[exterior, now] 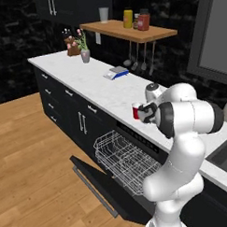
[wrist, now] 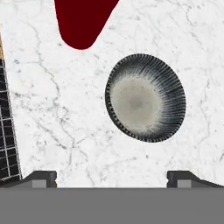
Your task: Pick up the cup and bowl from the counter, place them in the dishwasher, and close the dishwasher door.
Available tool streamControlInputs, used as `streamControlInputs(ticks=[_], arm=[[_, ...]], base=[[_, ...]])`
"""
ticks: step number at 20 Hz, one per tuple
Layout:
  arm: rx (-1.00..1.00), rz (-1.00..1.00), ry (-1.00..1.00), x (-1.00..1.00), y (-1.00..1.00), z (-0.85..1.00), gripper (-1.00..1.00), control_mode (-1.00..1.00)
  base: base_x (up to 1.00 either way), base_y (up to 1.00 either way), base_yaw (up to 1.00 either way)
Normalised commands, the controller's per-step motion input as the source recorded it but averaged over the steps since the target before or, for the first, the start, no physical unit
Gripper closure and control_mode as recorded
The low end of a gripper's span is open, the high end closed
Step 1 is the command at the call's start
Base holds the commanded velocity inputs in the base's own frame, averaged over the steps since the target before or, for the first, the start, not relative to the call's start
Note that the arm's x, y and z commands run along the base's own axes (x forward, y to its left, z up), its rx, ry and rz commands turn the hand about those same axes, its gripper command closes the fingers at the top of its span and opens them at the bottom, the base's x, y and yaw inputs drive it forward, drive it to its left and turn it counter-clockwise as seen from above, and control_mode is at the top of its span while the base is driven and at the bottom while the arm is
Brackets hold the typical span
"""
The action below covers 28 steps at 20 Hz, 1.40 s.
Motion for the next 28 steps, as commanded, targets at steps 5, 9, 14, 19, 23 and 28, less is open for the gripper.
streamControlInputs(ticks=[5, 9, 14, 19, 23, 28], arm=[[0.0, 0.09, 0.09, 0.37, -0.22, -0.3, -1.0, -1.0], [0.0, 0.09, 0.09, 0.35, -0.2, -0.27, -1.0, -1.0], [0.0, 0.09, 0.05, 0.3, -0.06, -0.27, -1.0, -1.0], [0.0, 0.09, 0.01, 0.17, 0.0, -0.28, -1.0, -1.0], [0.0, 0.07, 0.0, 0.01, 0.0, -0.31, 1.0, -1.0], [0.0, 0.05, 0.0, -0.11, 0.0, -0.19, 1.0, -1.0]], base=[[0.0, 0.0, 0.0], [0.0, 0.0, 0.0], [0.0, 0.0, 0.0], [0.0, 0.0, 0.0], [0.0, 0.0, 0.0], [0.0, 0.0, 0.0]])
